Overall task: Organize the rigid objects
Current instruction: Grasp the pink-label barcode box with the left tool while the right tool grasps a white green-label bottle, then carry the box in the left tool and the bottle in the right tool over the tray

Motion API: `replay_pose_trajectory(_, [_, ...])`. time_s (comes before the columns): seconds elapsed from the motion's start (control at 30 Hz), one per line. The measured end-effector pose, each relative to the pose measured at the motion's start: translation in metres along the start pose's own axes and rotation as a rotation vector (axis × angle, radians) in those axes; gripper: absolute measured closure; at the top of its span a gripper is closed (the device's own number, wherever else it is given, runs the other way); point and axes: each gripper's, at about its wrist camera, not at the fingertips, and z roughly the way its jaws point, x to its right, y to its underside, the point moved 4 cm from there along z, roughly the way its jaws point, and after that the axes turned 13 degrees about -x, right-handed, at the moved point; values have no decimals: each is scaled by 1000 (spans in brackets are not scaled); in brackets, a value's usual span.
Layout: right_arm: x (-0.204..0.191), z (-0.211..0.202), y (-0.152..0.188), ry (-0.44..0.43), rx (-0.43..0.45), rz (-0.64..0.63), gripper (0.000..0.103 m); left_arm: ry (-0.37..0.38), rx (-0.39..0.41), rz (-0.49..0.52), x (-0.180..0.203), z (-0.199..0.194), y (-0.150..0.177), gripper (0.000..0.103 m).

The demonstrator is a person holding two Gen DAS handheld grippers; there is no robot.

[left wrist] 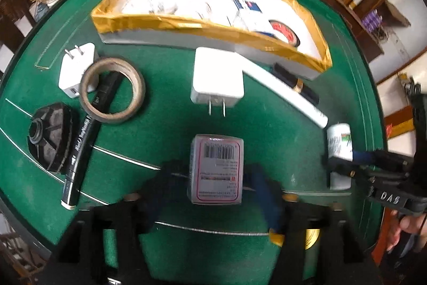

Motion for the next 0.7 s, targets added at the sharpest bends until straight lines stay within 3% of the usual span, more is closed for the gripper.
replay_pose_trajectory(0.2, [2, -2, 1, 6, 6, 1, 65, -65, -6, 34, 6, 5, -7, 32])
replay_pose_trajectory(0.27, [3, -2, 2, 5, 9, 1, 65, -78, -30, 47, 7, 12, -7, 59])
replay_pose_trajectory(0.3, [3, -2, 2, 3, 11, 2, 65, -97, -19, 54, 8, 12, -7, 64])
replay_pose_trajectory(0.7, [-3, -29, 7, -40, 102, -31, 66, -91, 17, 104, 19, -5, -5, 64])
